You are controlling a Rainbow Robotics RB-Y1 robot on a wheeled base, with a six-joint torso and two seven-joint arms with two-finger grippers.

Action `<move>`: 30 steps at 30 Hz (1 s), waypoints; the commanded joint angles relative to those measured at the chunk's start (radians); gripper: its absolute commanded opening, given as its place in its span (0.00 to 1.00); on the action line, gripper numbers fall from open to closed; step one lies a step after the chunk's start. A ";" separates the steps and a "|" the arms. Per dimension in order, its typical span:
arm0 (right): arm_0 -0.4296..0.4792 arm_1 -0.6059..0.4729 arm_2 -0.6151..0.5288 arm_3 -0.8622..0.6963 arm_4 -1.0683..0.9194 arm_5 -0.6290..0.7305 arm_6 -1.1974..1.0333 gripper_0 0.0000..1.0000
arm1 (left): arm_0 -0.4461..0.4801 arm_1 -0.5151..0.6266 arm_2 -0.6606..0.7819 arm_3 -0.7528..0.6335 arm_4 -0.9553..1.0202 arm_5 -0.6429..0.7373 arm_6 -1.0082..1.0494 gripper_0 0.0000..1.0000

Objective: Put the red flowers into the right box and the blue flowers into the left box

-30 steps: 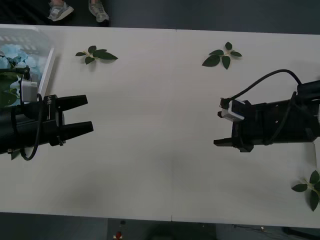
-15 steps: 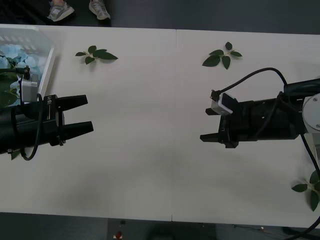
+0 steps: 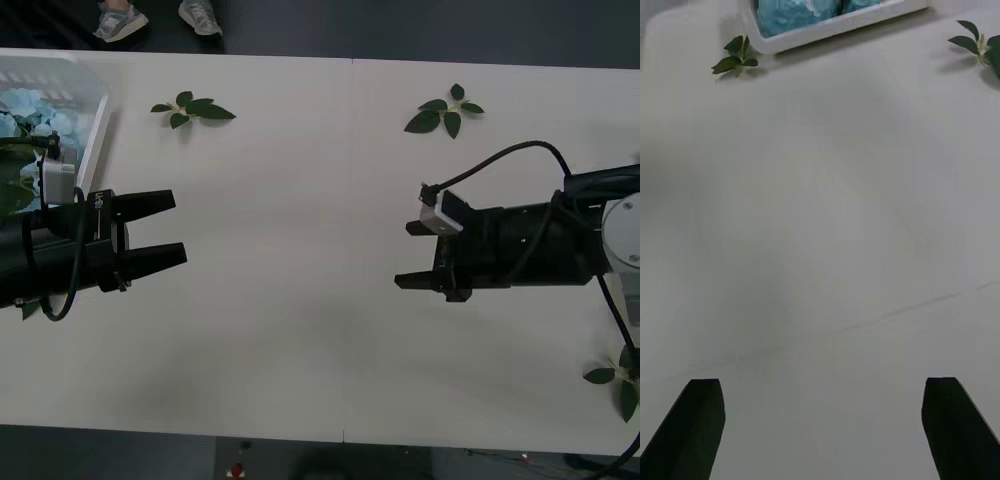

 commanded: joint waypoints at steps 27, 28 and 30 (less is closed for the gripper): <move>0.016 0.045 -0.013 -0.012 -0.001 -0.002 0.037 0.77 | 0.017 0.034 -0.010 -0.017 0.011 -0.005 0.006 1.00; 0.016 0.045 -0.013 -0.012 -0.001 -0.002 0.037 0.77 | 0.017 0.034 -0.010 -0.017 0.011 -0.005 0.006 1.00; 0.016 0.045 -0.013 -0.012 -0.001 -0.002 0.037 0.82 | 0.017 0.034 -0.010 -0.017 0.011 -0.005 0.006 1.00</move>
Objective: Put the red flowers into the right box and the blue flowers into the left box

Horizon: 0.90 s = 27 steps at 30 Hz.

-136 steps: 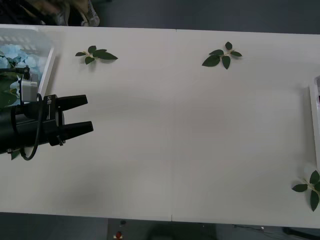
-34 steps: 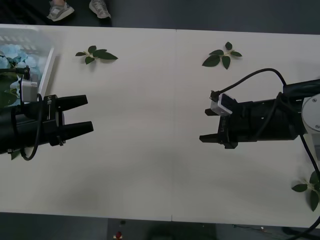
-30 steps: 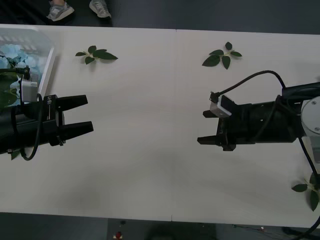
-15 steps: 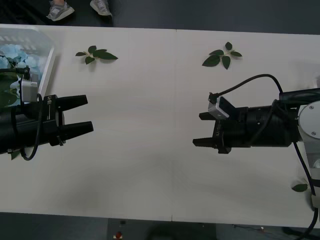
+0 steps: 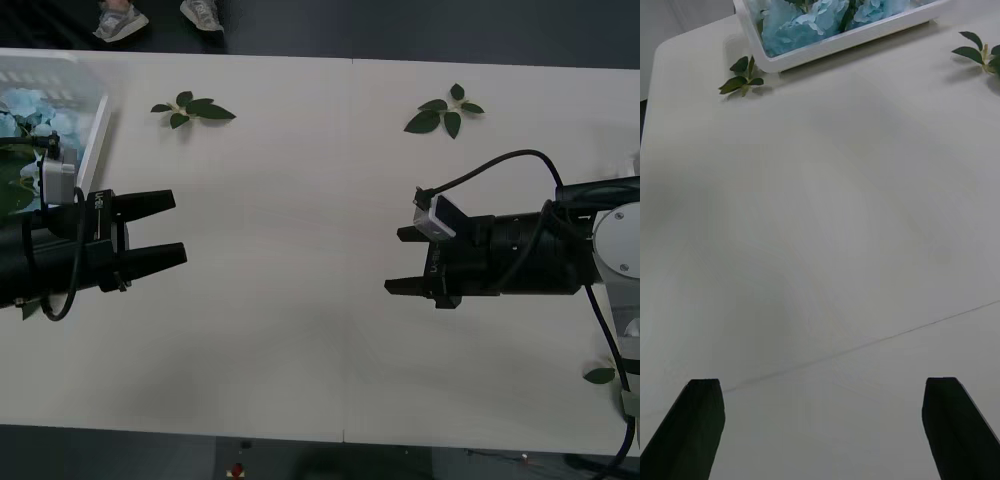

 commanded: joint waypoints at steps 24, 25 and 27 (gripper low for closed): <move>-0.006 -0.002 -0.008 -0.012 -0.003 -0.002 0.036 1.00 | 0.017 0.034 -0.010 -0.017 0.011 -0.005 0.006 1.00; -0.006 -0.002 -0.008 -0.012 -0.003 -0.002 0.036 1.00 | 0.017 0.034 -0.010 -0.017 0.011 -0.005 0.006 1.00; -0.006 -0.002 -0.008 -0.012 -0.003 -0.002 0.036 1.00 | 0.017 0.034 -0.010 -0.017 0.011 -0.005 0.006 1.00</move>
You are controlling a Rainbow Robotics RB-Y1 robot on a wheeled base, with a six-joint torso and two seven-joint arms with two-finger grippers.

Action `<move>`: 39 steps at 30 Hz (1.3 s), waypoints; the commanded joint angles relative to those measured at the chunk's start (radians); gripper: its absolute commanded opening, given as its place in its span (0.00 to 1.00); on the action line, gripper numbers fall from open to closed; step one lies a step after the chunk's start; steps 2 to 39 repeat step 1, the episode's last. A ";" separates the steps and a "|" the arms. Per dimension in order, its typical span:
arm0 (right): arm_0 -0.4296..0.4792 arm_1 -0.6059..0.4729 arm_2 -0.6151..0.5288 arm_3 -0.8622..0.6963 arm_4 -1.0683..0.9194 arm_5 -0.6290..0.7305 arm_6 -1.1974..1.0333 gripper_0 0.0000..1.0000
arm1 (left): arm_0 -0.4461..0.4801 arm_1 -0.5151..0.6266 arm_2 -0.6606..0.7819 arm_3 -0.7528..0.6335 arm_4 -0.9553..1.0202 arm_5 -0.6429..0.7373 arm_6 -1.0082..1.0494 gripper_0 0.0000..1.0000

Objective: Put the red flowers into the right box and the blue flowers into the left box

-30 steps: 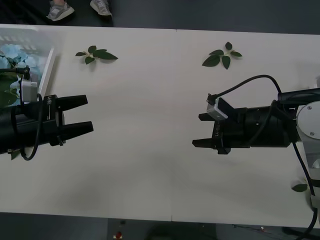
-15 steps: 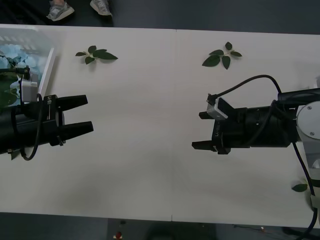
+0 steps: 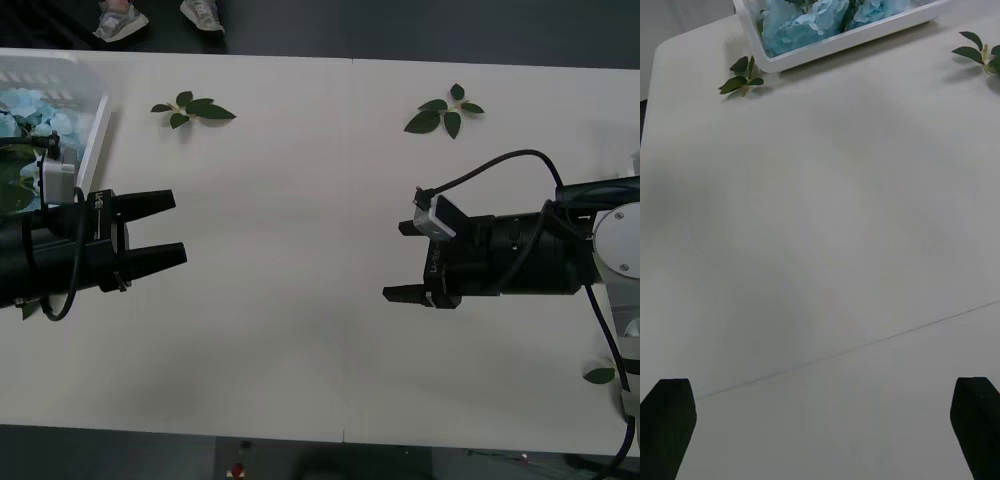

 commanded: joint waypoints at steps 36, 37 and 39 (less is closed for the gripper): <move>-0.006 -0.002 -0.008 -0.012 -0.003 -0.002 0.036 1.00 | 0.017 0.034 -0.010 -0.017 0.011 -0.005 0.006 1.00; -0.006 -0.002 -0.008 -0.012 -0.003 -0.002 0.036 1.00 | 0.017 0.034 -0.010 -0.017 0.011 -0.005 0.006 1.00; -0.006 -0.002 -0.008 -0.012 -0.003 -0.002 0.036 1.00 | 0.017 0.034 -0.010 -0.017 0.011 -0.005 0.006 1.00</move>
